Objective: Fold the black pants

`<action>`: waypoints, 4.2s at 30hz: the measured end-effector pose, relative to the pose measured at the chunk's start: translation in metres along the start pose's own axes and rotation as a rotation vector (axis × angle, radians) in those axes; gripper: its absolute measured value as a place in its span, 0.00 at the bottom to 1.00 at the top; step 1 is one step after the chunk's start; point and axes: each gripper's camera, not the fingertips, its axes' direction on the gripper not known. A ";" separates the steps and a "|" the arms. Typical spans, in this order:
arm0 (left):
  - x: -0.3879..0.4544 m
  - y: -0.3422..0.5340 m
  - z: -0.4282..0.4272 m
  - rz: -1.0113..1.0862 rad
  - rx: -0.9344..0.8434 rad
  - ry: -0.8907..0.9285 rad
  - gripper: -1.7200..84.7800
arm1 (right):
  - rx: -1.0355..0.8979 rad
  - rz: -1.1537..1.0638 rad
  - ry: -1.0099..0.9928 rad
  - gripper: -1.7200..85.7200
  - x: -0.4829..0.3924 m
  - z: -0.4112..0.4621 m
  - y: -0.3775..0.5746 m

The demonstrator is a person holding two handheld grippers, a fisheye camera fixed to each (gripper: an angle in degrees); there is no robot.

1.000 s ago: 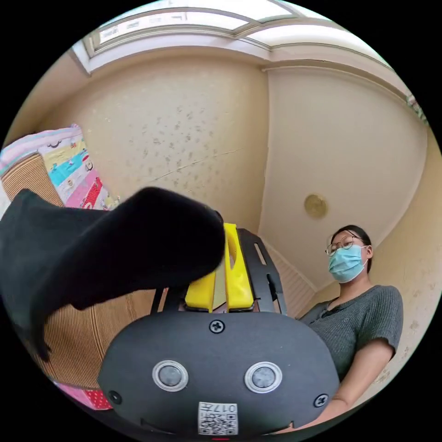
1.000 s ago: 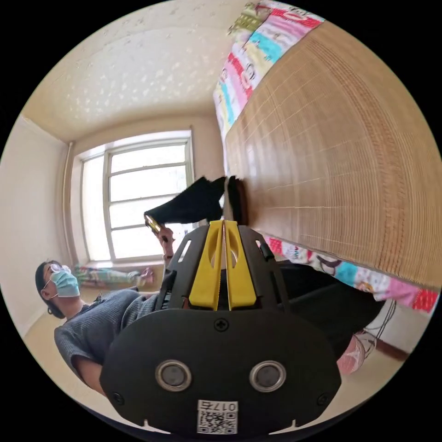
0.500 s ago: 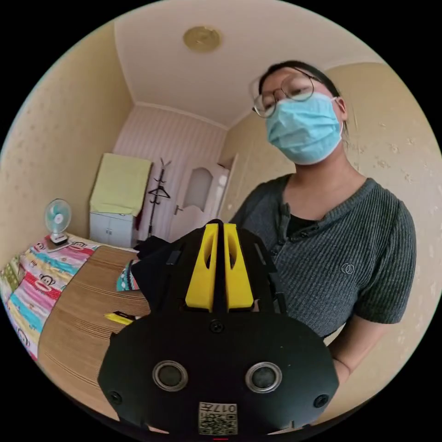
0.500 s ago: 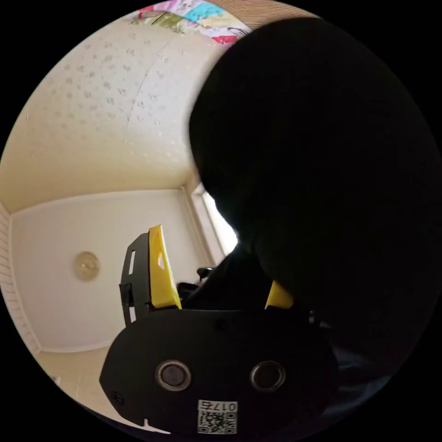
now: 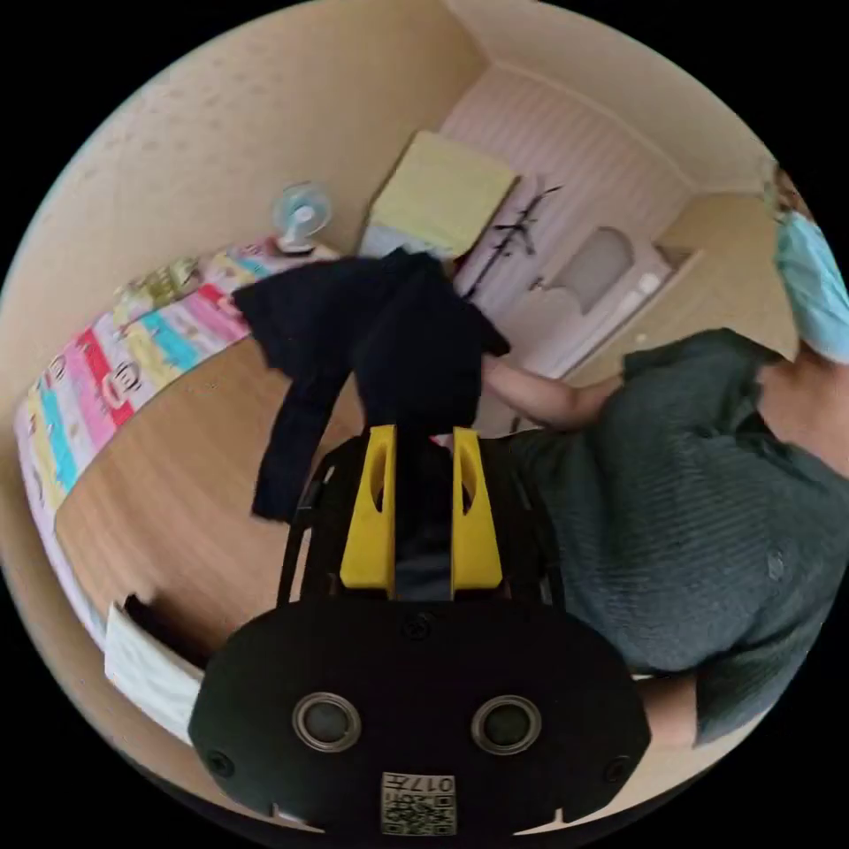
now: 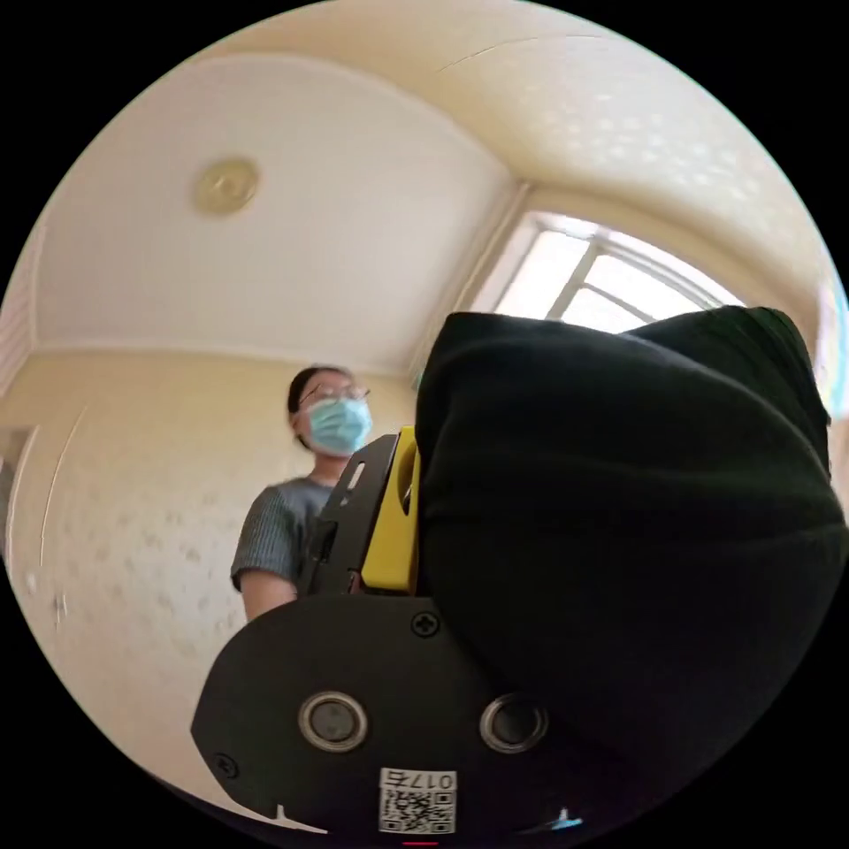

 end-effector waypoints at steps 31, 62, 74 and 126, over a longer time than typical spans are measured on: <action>-0.053 -0.046 0.095 -0.039 0.654 0.604 0.08 | -0.042 0.433 1.095 0.25 0.139 -0.009 -0.014; 0.090 -0.123 0.094 -0.028 0.420 -0.221 0.11 | -0.284 -0.413 1.599 0.04 0.084 0.282 -0.113; 0.107 -0.280 -0.107 0.338 0.460 0.443 0.07 | 0.164 -0.664 1.868 0.05 -0.062 0.250 -0.265; -0.601 0.158 -0.489 -1.707 0.167 0.508 0.20 | 1.090 0.812 1.554 0.04 -0.123 0.163 0.067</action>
